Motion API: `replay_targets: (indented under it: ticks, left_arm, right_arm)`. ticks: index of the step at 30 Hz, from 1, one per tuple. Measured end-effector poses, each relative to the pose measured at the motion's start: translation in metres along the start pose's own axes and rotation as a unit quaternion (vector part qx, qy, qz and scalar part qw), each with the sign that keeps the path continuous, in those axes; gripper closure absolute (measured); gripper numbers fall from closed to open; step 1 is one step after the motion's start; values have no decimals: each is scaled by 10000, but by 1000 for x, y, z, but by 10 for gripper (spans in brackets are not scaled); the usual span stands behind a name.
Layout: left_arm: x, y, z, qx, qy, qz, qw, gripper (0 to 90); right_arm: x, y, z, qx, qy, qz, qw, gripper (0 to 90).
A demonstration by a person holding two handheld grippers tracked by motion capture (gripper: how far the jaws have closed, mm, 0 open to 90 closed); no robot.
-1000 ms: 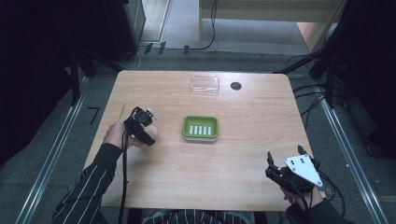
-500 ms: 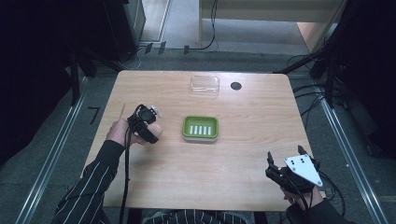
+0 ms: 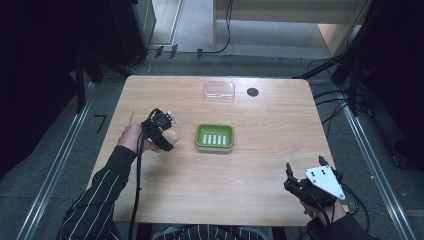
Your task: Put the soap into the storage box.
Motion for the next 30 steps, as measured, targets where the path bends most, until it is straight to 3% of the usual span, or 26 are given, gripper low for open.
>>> replay_targets:
  ticks: [30]
  left_arm:
    - [-8, 38, -5, -190, -105, 532, 9983, 335]
  right_arm:
    - [-5, -3, 1, 28, -55, 83, 9999, 136]
Point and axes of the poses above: each handheld gripper's, and its own axes: z roughly forward along the jaws, y roughly out of its top, x roughly to its left, the point moved 9 cm from there along z, roughly forward along the jaws, and after that the axes turned 8 degrees about -x, right-handed, at the moved point
